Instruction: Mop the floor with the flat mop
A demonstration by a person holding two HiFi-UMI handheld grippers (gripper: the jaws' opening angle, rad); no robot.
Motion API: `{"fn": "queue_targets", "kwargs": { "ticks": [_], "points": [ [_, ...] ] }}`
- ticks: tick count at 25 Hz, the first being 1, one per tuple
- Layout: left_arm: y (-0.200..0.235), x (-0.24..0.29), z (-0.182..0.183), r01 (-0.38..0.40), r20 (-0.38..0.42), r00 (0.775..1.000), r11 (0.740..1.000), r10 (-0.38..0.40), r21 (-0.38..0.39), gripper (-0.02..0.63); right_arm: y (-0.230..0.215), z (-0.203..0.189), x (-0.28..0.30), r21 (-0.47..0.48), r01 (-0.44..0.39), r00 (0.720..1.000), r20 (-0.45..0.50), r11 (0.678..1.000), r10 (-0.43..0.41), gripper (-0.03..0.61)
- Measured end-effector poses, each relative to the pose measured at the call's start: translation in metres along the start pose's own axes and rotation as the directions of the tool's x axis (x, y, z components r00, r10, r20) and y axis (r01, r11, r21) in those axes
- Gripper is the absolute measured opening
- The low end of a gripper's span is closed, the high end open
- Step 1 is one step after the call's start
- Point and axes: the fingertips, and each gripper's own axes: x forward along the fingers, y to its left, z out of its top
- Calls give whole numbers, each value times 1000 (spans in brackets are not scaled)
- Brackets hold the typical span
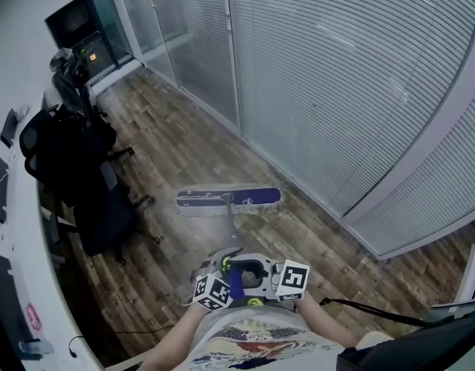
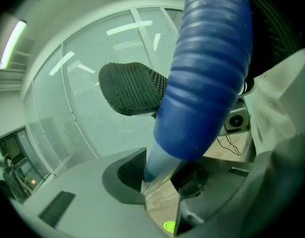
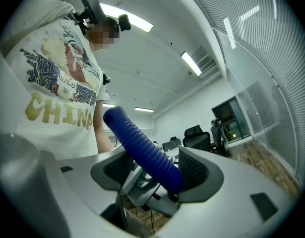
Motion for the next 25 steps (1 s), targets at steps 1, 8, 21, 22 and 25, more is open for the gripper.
{"fn": "queue_targets", "kwargs": {
  "ticks": [1, 8, 21, 22, 25],
  "points": [
    [-11, -6, 3, 0, -1, 1000, 1000, 0, -4, 86, 12, 0, -2, 4, -1, 1000, 1, 1000, 1, 264],
    [-46, -33, 7, -27, -2, 1000, 999, 27, -31, 86, 58, -6, -3, 2, -46, 999, -4, 999, 46, 264],
    [-55, 1, 8, 35, -47, 998, 998, -32, 51, 86, 42, -13, -33, -4, -54, 998, 25, 999, 54, 264],
    [-56, 3, 4, 39, -49, 998, 998, -36, 52, 84, 41, -17, -33, -1, -70, 997, 16, 998, 70, 266],
    [-48, 5, 1, 23, -37, 999, 999, -21, 35, 86, 34, -16, -30, -5, -84, 996, 18, 996, 84, 270]
  ]
}}
